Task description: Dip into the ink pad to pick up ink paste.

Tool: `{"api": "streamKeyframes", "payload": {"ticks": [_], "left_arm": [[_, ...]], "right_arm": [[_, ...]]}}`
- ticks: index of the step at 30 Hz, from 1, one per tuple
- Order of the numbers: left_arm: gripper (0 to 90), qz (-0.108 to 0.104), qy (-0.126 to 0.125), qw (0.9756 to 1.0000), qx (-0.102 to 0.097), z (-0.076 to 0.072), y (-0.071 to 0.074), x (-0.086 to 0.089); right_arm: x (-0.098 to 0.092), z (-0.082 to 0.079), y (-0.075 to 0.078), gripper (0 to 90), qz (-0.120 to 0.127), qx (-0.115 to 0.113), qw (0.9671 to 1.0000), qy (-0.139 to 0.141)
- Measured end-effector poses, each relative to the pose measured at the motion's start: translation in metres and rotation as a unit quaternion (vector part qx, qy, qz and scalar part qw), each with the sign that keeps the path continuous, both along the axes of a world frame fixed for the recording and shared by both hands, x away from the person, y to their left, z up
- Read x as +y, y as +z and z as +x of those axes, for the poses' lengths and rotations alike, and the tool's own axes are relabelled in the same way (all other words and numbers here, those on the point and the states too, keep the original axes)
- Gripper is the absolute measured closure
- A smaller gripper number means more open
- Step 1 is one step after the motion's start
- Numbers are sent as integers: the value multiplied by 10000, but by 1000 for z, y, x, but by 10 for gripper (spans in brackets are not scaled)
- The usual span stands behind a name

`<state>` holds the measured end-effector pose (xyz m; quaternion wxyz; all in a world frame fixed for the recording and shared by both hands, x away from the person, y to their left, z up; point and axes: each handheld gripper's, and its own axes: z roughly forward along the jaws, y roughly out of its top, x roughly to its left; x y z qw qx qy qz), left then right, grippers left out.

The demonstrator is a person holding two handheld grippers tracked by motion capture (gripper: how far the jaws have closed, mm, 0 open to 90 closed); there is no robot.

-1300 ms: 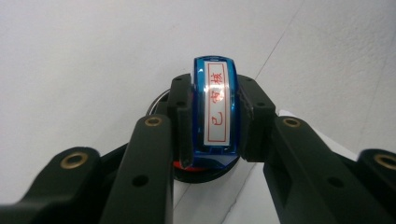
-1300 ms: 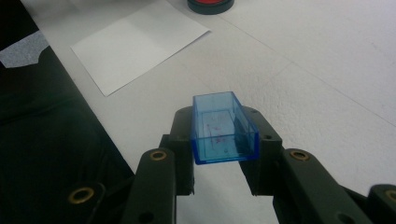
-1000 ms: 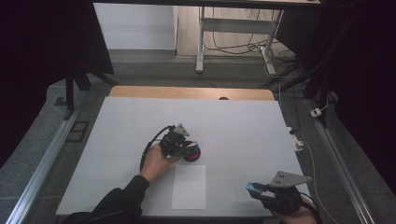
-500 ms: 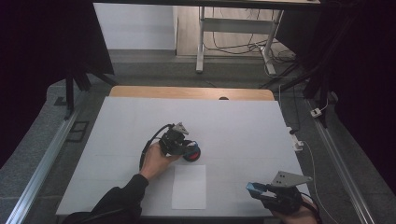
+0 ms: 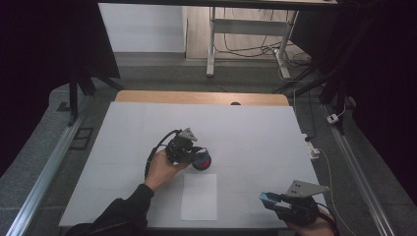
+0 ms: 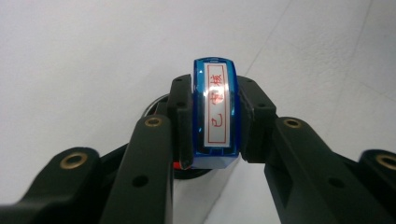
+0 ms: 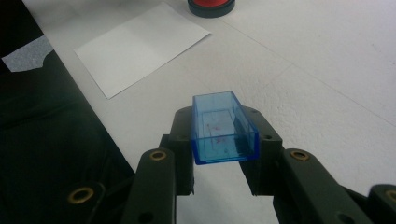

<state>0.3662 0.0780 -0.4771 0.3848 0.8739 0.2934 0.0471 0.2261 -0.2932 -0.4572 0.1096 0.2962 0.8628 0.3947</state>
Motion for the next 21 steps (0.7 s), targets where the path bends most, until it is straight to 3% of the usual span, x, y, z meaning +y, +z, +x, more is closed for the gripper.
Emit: {"api": "streamKeyframes", "payload": {"ticks": [7,21], "left_arm": [[699,-84,-10,9999,-85,-8,10,2],[700,-313,-158,9994,-25,-22,24,9]], "right_arm": [[0,0,0,686,24,5,10000,13],[-1,0,0,686,68,8,10000,-28]]}}
